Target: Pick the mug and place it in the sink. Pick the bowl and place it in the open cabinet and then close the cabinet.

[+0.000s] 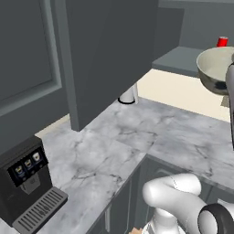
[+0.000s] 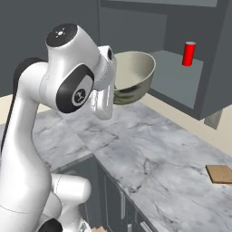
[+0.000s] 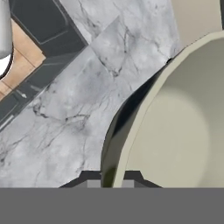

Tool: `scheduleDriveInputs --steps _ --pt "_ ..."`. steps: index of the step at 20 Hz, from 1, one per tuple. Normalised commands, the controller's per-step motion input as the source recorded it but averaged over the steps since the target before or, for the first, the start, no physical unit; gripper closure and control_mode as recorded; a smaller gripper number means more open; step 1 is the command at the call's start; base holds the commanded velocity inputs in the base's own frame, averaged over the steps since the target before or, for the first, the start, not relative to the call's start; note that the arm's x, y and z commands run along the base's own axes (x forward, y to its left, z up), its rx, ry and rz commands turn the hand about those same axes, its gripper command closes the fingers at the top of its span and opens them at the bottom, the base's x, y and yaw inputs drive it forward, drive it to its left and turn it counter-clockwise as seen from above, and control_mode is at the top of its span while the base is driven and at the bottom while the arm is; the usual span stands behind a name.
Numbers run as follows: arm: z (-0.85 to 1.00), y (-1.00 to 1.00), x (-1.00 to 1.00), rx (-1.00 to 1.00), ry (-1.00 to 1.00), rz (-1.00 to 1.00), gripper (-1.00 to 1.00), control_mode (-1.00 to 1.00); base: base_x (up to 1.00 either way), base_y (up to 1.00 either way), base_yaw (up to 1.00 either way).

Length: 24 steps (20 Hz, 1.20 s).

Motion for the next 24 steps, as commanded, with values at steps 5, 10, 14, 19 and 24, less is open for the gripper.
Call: scheduleDriveInputs --steps 5,10,14,19,24 --pt "0.19 0.00 0.24 -0.03 -0.16 0.03 1.00 -1.00 0.00 0.00 0.00" --pt "0.15 0.00 0.35 0.00 -0.02 0.03 1.00 -1.00 0.00 0.00 0.00" --pt "0.06 0.03 0.45 -0.01 0.00 0.04 1.00 -1.00 0.00 0.00 0.00" --pt "0.01 0.01 0.47 -0.01 0.00 0.03 1.00 -1.00 0.00 0.00 0.00" --pt "0.00 0.00 0.50 0.00 0.00 0.08 1.00 -1.00 0.00 0.00 0.00"
